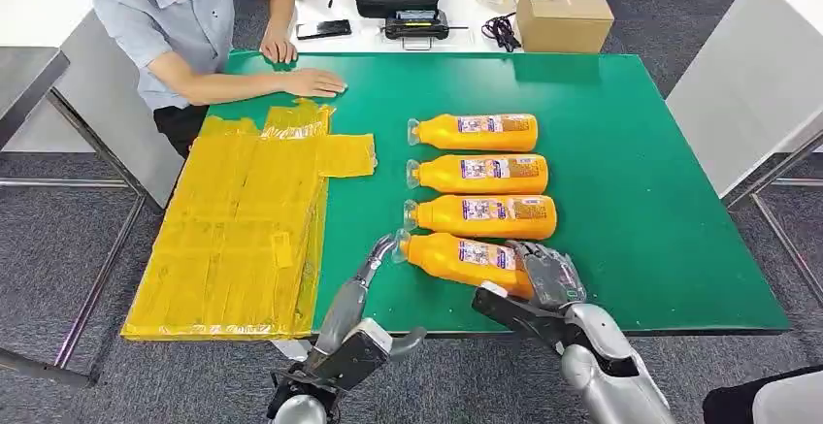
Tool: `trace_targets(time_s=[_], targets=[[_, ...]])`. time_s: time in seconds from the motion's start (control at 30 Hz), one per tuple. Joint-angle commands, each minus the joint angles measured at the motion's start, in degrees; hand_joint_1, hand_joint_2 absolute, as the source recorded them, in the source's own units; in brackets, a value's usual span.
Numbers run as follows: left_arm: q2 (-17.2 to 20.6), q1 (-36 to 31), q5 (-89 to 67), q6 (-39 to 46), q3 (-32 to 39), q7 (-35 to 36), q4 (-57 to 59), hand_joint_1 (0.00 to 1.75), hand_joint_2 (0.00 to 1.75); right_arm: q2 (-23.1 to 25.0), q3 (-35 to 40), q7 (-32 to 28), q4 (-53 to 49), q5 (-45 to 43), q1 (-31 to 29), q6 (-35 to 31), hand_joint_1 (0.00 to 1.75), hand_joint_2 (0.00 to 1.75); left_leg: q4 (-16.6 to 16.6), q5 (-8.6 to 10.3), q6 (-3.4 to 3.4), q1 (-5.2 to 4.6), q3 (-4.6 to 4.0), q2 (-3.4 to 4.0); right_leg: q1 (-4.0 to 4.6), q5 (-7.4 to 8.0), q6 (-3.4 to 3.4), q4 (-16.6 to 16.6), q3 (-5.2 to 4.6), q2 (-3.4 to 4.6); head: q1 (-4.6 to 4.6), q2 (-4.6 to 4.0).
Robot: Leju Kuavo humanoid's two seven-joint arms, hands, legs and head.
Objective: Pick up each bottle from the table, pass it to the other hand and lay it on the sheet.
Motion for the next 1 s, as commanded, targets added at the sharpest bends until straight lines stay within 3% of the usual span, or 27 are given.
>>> trace_targets(time_s=[0.03, 0.17, 0.27, 0.5, 0.67, 0.83, 1.0], targets=[[-2.94, -2.68, 13.97, 7.27, 3.83, -8.78, 2.65, 0.0, 1.75, 5.79, -2.72, -8.23, -8.97, -12.02, 6.59, 1.6, 1.75, 1.75, -0.02, -0.07, -0.18, 0.11, 0.16, -0.16, 0.12, -0.12, -0.22, -0.03, 0.23, -0.2, 0.02, 0.0], [-2.85, -3.51, 14.23, 7.31, 3.53, -7.61, 2.29, 0.0, 1.75, 6.04, -2.36, -7.37, -8.82, -11.92, 5.75, 1.93, 1.75, 1.75, 0.04, -0.05, -0.14, 0.11, 0.0, 0.07, 0.13, -0.04, -0.18, 0.07, 0.02, 0.04, 0.0, 0.0], [-3.48, -2.13, 20.54, 9.51, 5.13, -10.61, 0.77, 0.0, 1.75, 8.9, -3.89, -11.04, -12.43, -16.88, 5.35, 0.99, 1.75, 1.75, 0.01, -0.05, -0.15, 0.12, 0.02, 0.03, 0.13, -0.04, -0.18, 0.04, 0.04, -0.01, 0.0, 0.0], [-3.07, -0.81, 27.58, 11.04, 4.7, -13.62, -1.1, 0.0, 1.75, 10.64, -6.51, -11.42, -17.49, -20.04, 4.73, -2.9, 1.69, 1.75, 0.05, -0.02, -0.15, 0.08, -0.23, 0.09, 0.07, -0.08, -0.16, 0.15, -0.18, 0.09, 0.0, 0.0], [1.55, 0.54, 39.53, 0.61, -1.75, -11.64, -1.39, 0.0, 1.75, 10.56, -7.69, -13.19, -15.23, -25.23, 2.07, -1.83, 1.66, 1.75, -0.01, -0.02, -0.14, 0.05, -0.21, 0.09, 0.04, -0.06, -0.14, 0.07, -0.15, 0.13, 0.0, 0.0], [2.23, -1.47, 40.55, -1.78, -3.49, -9.2, 0.7, 0.0, 1.75, 10.42, -6.46, -13.78, -13.24, -25.49, 0.89, -0.92, 1.71, 1.75, -0.03, 0.03, -0.14, 0.06, -0.29, 0.05, 0.05, -0.02, -0.13, 0.06, -0.21, 0.09, 0.0, 0.0], [1.81, -6.19, 38.38, -2.43, -5.93, -7.89, 6.54, 0.0, 1.75, 10.28, 0.36, -14.3, -8.34, -24.02, -3.98, 0.75, 1.75, 1.75, -0.07, 0.04, -0.16, 0.07, -0.2, 0.13, 0.07, 0.02, -0.16, 0.02, -0.15, 0.18, 0.0, 0.0]])
